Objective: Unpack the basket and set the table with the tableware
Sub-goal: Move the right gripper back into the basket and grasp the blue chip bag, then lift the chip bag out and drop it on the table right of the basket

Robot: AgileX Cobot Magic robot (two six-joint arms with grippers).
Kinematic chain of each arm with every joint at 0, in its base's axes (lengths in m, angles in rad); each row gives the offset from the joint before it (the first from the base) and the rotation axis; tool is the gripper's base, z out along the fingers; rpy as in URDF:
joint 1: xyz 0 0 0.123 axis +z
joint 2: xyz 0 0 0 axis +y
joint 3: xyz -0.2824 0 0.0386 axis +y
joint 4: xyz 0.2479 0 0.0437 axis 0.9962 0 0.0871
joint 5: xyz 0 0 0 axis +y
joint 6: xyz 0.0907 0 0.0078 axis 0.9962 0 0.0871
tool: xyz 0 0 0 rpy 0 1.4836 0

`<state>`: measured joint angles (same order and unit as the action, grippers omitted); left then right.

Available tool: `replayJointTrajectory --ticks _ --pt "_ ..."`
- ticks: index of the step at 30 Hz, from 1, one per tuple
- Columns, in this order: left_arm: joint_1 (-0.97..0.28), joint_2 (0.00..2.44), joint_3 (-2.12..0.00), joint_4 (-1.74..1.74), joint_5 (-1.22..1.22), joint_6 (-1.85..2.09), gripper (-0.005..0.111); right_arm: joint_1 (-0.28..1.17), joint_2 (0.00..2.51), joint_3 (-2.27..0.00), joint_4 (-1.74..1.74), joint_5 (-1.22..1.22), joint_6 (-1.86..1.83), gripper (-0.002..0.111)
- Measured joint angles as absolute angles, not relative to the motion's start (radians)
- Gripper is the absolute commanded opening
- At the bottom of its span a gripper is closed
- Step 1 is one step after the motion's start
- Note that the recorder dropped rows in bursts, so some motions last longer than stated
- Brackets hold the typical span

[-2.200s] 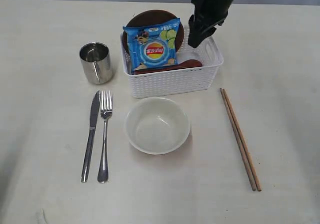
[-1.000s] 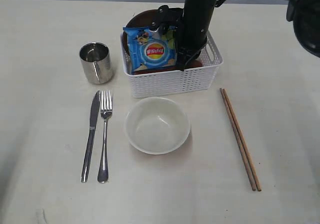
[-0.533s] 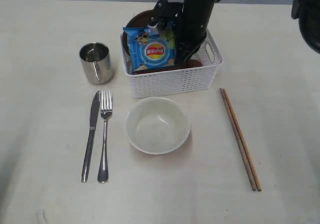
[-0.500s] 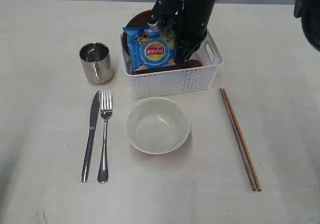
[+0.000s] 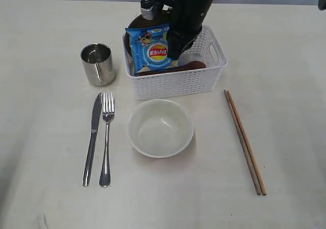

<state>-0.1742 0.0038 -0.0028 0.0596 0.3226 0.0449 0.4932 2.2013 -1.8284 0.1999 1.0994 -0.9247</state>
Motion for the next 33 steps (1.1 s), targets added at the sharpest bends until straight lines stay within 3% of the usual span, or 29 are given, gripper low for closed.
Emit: replayJointTrajectory --ticks 12,20,33 --pt "-0.174 0.004 -0.003 0.060 0.323 0.045 0.000 0.514 2.278 -1.828 0.047 1.064 -0.754 0.045" --pt "-0.174 0.004 -0.003 0.060 0.323 0.045 0.000 0.482 2.278 -1.828 0.044 1.075 -0.757 0.051" --pt "-0.174 0.004 -0.003 0.060 0.323 0.045 0.000 0.332 2.262 -1.828 0.496 1.034 -0.836 0.051"
